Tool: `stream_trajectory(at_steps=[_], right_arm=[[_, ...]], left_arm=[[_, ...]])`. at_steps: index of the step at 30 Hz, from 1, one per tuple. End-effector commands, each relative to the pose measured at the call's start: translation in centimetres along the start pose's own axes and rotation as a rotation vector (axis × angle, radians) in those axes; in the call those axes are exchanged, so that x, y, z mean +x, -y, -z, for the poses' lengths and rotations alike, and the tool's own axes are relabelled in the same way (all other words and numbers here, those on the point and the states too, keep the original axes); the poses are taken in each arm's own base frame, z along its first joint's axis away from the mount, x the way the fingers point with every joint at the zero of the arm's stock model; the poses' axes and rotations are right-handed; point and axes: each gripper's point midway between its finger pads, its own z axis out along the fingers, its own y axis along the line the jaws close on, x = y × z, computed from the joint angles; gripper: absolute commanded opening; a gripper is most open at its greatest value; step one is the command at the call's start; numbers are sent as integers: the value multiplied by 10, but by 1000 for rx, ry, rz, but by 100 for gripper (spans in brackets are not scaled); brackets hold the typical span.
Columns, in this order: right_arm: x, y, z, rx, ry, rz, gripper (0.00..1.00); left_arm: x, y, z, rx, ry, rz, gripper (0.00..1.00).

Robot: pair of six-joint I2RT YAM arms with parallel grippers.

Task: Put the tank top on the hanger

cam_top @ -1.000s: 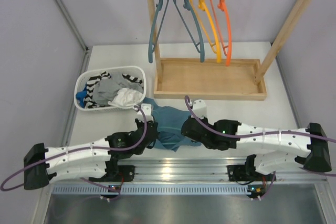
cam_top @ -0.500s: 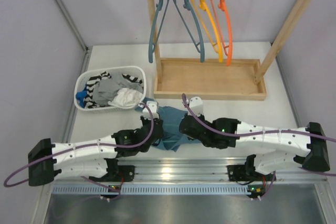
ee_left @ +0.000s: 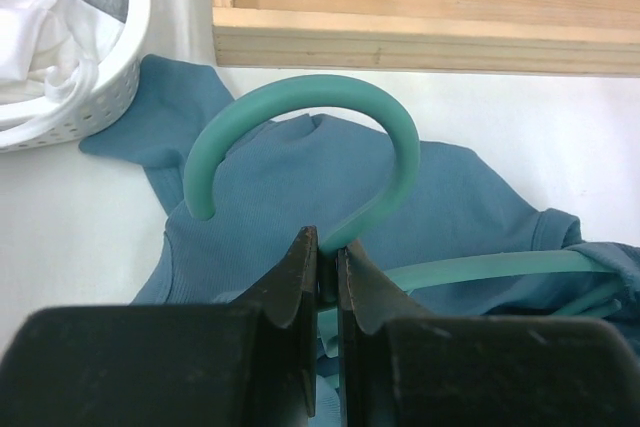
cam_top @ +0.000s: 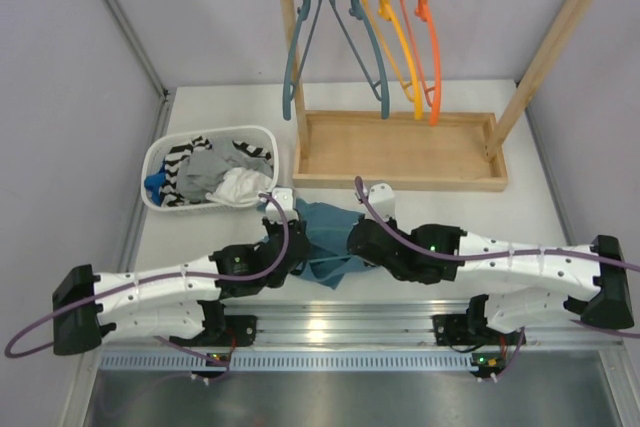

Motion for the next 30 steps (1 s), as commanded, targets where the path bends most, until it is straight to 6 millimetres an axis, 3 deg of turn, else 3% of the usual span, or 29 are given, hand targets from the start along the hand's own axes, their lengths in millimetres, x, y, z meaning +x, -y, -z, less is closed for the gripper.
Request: stream_trajectory(at_steps=[1,8,16,23,30], right_arm=[[-21,12,14,43,57,-24,0],[-31,11,20,35,65,-7,0],[-39,1,19,11,67,-2,0],[-45,1,25,-33,86,-23,3],[-13,34,21,20,32,-64,38]], left_arm=[[-16,0,2,-38,33,26,0],[-25,-8,9,-22,78,63,0],[-16,28,1,77,59,64,0],[-13,49,-4,113,59,76,0],[-18,50,-1,121,59,69,0]])
